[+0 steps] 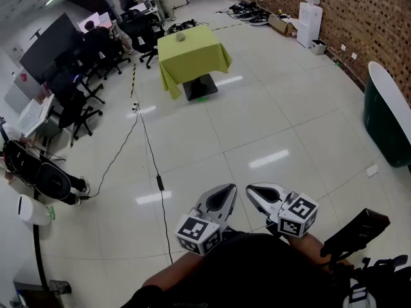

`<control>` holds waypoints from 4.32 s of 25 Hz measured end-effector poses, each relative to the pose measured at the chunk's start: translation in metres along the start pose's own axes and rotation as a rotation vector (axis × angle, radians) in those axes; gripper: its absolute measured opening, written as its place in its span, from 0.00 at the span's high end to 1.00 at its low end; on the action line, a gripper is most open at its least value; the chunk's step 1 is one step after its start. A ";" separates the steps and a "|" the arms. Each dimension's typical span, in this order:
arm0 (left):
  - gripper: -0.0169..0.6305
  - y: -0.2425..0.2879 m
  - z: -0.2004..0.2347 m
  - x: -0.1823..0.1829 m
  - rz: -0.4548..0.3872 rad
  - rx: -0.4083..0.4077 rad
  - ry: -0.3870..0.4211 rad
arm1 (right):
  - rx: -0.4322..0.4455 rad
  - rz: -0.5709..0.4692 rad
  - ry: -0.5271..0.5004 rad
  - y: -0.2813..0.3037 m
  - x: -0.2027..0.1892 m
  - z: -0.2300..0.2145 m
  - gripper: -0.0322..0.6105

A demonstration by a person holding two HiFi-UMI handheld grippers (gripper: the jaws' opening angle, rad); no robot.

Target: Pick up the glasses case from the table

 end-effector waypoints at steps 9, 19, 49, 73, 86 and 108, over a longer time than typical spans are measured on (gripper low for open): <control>0.97 -0.011 -0.004 0.008 0.042 -0.026 0.047 | -0.022 -0.004 0.015 0.006 0.005 0.014 0.95; 0.97 -0.010 0.040 0.013 0.040 -0.028 0.018 | -0.022 0.001 0.007 0.046 0.005 0.007 0.95; 0.97 0.019 0.275 0.051 -0.018 0.017 -0.100 | -0.012 0.092 -0.039 0.265 0.034 -0.062 0.95; 0.97 0.053 0.327 0.061 -0.022 0.071 -0.111 | 0.020 0.083 -0.031 0.310 0.053 -0.115 0.95; 0.97 0.160 0.350 0.086 -0.020 0.109 -0.075 | 0.059 0.054 -0.051 0.317 0.099 -0.223 0.95; 0.97 0.305 0.355 0.095 0.027 0.181 -0.045 | 0.066 0.024 0.023 0.292 0.140 -0.378 0.95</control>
Point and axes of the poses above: the fingertips, and each gripper's own axes: y forward along the fingers, z to its left, x out of its top, the point moved 5 cm from there along -y, backward along the fingers
